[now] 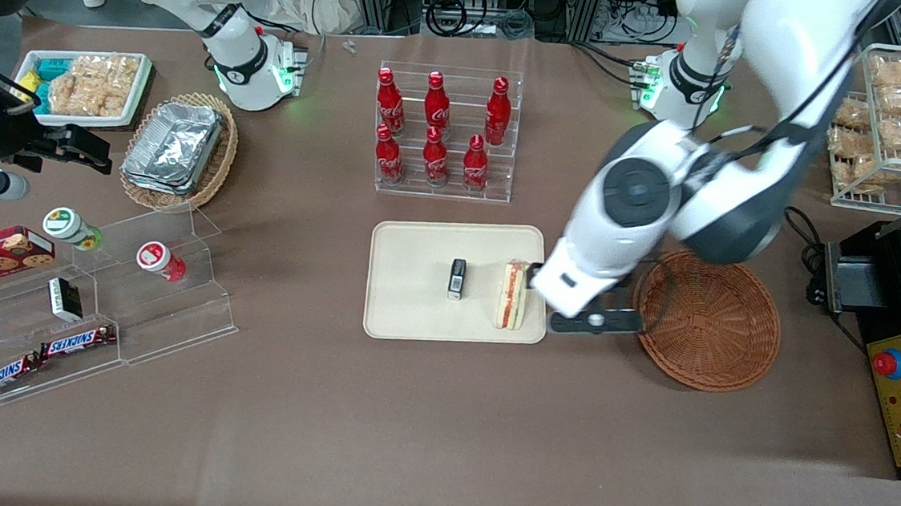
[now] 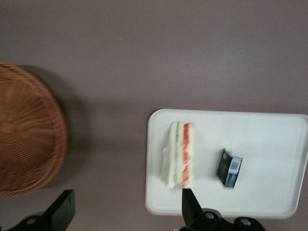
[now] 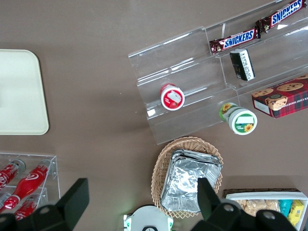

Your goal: Place sandwich from basket to tray

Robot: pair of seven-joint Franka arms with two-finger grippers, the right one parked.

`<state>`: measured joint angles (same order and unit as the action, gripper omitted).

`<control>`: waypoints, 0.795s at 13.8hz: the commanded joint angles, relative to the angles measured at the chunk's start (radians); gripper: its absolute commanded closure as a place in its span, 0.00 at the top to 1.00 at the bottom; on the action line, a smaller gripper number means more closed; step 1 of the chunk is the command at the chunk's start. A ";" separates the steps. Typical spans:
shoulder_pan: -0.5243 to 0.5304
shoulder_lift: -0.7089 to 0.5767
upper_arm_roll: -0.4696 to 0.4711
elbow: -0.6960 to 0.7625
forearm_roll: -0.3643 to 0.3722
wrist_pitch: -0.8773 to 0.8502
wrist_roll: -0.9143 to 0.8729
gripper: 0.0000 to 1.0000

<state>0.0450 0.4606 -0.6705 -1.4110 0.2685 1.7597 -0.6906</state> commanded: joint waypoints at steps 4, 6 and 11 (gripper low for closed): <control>0.191 -0.239 -0.009 -0.052 -0.132 -0.160 0.245 1.00; 0.255 -0.253 -0.009 -0.046 -0.164 -0.161 0.295 1.00; 0.338 -0.258 0.003 -0.049 -0.156 -0.170 0.388 1.00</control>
<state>0.3226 0.2279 -0.6652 -1.4373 0.1275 1.5990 -0.3732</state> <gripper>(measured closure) 0.000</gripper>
